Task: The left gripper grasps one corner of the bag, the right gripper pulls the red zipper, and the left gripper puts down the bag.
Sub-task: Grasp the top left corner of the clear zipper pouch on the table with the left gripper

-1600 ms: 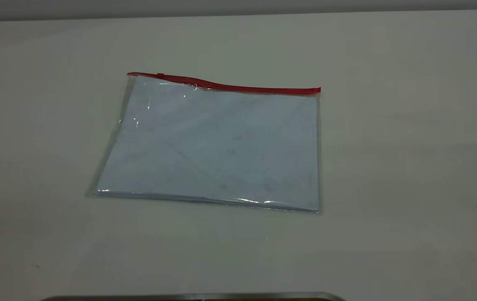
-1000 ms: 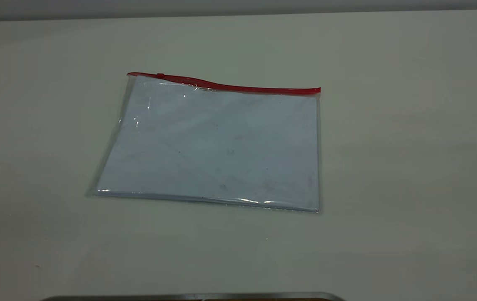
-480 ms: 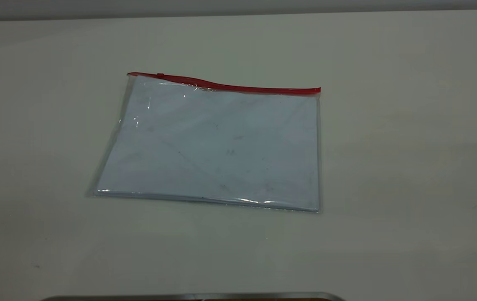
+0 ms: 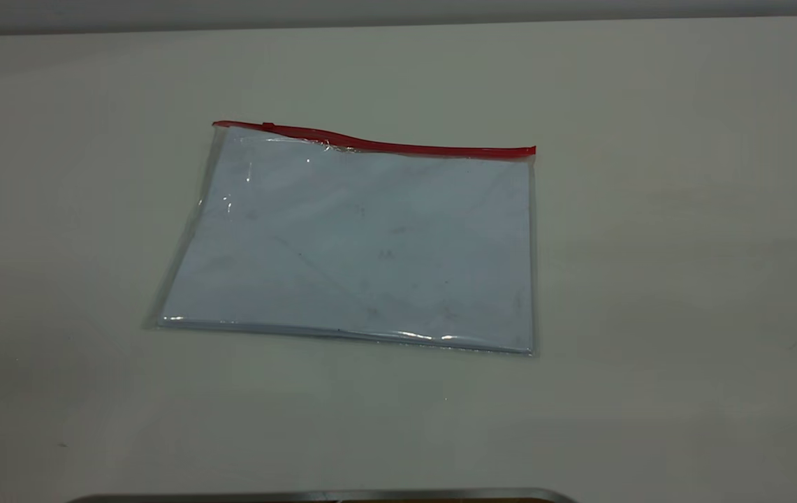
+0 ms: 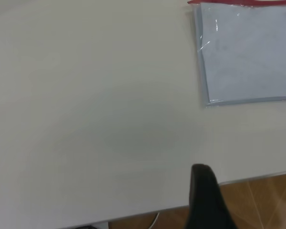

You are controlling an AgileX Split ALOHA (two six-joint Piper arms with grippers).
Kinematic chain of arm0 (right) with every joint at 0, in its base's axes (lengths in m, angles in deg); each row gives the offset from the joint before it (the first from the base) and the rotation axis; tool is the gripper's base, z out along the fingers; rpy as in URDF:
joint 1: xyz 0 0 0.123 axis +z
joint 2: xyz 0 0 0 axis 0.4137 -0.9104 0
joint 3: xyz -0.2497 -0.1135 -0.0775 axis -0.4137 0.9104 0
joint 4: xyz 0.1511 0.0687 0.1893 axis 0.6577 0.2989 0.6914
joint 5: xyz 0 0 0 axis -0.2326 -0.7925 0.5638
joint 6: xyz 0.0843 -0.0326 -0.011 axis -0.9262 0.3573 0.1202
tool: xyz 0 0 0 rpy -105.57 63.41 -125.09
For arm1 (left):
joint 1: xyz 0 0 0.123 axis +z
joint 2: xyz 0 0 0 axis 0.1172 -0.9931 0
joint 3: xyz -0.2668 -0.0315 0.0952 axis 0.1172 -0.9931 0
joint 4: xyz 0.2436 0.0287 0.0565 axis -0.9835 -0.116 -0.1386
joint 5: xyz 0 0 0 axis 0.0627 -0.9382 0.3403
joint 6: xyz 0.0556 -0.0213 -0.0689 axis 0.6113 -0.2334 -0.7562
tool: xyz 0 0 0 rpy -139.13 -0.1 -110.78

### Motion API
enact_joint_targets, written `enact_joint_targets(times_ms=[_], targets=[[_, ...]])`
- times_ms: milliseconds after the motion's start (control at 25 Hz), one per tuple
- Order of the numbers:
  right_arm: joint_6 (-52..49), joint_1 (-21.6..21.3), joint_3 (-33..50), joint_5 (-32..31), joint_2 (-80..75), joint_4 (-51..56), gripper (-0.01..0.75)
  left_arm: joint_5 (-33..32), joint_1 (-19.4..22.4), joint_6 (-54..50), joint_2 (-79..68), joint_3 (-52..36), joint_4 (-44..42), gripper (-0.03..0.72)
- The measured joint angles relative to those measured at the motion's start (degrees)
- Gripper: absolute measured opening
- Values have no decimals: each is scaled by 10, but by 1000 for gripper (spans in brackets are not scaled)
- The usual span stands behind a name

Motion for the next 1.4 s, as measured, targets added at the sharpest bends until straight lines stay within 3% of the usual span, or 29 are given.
enact_joint_targets(times_ms=[360,600,960,1200,1400], targets=[[45,0,1,11,-2,112,551,2,0,-5,-1,1,-3,518],[97,0,0,102,-141,222,551,77,0,-41,-124,37,-2,518],[352,0,0,267,-404,392,551,237,0,-17,-440,69,26,534],[592,0,0,314,-578,620,551,362,0,95,-636,92,163,582],[740,2,-19,320,-709,765,553,396,0,228,-805,164,285,587]])
